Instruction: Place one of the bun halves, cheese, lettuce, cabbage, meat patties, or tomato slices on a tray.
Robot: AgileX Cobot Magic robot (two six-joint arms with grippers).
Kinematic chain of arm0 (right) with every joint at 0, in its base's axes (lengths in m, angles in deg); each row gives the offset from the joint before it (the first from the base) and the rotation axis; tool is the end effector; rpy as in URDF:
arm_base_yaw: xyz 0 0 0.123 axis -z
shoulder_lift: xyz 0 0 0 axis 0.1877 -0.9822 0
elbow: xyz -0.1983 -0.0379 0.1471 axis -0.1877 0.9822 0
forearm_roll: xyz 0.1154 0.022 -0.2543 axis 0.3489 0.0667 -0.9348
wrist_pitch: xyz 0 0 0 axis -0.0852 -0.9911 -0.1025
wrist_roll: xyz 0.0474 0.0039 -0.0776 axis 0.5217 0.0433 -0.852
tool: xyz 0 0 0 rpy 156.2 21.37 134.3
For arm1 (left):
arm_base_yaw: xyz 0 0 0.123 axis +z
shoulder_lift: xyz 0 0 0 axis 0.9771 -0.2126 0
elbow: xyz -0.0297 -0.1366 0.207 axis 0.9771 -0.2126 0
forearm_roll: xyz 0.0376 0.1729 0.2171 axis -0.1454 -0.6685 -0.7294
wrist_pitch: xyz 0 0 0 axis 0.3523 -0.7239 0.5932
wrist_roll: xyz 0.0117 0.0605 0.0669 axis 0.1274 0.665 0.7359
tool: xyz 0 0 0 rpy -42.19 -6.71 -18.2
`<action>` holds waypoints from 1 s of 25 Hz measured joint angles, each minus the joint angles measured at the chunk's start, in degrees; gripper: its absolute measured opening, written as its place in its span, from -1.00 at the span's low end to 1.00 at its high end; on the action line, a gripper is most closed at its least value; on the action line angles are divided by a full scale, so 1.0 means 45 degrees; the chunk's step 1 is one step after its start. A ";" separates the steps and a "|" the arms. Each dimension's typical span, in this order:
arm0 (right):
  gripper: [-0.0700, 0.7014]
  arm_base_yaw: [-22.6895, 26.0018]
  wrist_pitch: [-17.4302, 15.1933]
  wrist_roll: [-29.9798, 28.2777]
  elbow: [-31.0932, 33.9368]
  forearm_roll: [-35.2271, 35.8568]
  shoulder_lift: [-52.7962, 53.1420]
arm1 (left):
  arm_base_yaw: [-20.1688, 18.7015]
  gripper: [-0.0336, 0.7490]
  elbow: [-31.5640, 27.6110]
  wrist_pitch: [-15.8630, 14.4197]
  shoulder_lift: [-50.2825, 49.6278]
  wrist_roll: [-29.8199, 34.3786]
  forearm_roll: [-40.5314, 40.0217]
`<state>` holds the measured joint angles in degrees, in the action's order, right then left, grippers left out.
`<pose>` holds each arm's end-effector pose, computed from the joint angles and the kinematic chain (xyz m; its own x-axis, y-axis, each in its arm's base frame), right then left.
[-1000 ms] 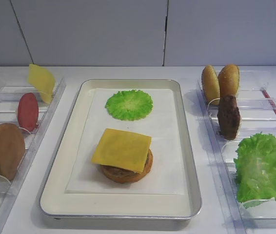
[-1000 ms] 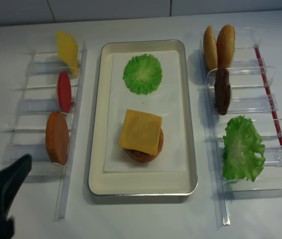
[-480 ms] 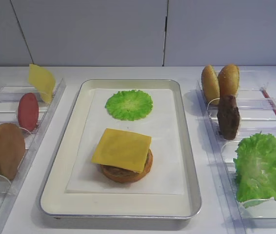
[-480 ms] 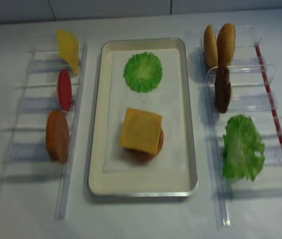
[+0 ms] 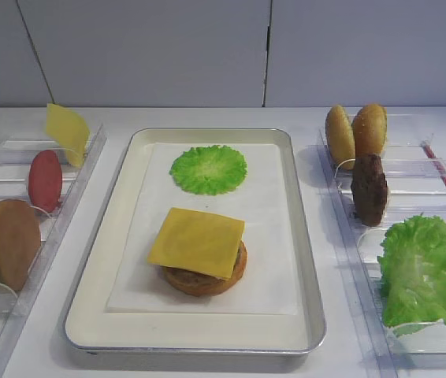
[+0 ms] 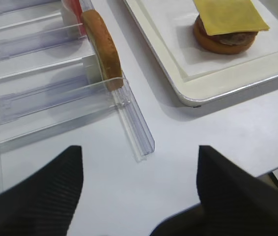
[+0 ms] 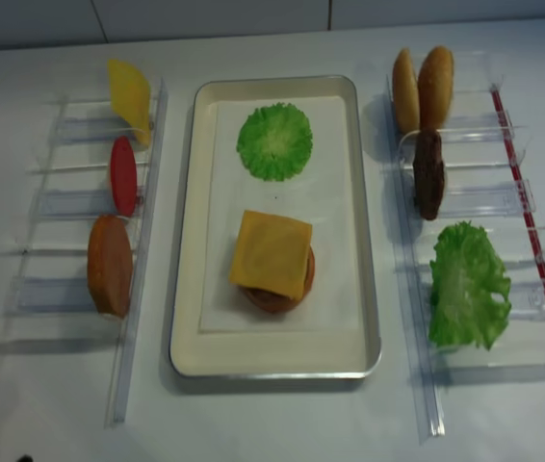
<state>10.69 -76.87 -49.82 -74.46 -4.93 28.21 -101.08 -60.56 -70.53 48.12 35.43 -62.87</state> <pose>0.0508 0.0170 0.2803 -0.4903 -0.1769 -0.8534 -0.2530 0.9659 -0.0549 0.0443 -0.0147 0.2788 -0.5412 0.1886 -0.8195 0.3401 0.9404 -0.0082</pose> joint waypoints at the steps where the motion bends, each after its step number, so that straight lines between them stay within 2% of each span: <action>1: 0.52 0.0000 0.0000 0.0000 0.0022 0.0000 0.0000 | 0.0005 0.30 -0.0057 0.0105 0.0000 0.0034 0.0057; 19: 0.52 0.0000 0.0000 -0.0023 0.0022 0.0000 0.0000 | 0.0187 0.30 -0.0054 0.0283 0.0000 0.0086 0.0061; 22: 0.52 0.0000 0.0000 -0.0023 0.0022 0.0000 0.0000 | 0.0914 0.30 -0.0054 0.0283 0.0000 0.0086 0.0061; 25: 0.52 0.0000 0.0000 -0.0023 0.0022 0.0000 0.0000 | 0.2183 0.30 -0.0054 0.0293 0.0000 0.0086 0.0061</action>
<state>10.69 -76.87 -49.93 -74.36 -4.93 28.21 -91.26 -60.80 -69.21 48.12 35.82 -62.60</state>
